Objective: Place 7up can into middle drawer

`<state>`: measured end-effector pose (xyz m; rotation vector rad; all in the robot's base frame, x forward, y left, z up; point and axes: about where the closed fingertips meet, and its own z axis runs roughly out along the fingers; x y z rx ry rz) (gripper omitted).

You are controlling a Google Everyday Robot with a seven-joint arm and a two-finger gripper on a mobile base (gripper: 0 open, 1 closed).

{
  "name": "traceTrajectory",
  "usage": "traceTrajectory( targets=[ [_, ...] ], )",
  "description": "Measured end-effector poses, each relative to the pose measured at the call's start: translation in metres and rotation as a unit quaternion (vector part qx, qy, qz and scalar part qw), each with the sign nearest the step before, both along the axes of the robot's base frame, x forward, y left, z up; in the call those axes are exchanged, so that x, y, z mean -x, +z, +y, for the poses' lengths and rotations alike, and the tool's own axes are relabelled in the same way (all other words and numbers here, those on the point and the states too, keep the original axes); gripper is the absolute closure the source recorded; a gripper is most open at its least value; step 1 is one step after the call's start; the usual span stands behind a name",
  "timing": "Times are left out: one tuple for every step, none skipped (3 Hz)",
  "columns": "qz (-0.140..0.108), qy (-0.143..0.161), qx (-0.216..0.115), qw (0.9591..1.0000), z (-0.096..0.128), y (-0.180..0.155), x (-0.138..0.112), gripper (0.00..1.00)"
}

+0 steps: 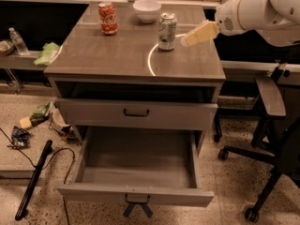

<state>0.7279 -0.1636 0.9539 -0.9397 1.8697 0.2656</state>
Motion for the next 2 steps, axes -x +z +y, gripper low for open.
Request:
traceTrajectory(
  targets=[
    [0.012, -0.024, -0.005, 0.9996, 0.012, -0.023, -0.037, 0.0],
    [0.025, -0.027, -0.017, 0.9992, 0.024, -0.035, -0.06, 0.0]
  ],
)
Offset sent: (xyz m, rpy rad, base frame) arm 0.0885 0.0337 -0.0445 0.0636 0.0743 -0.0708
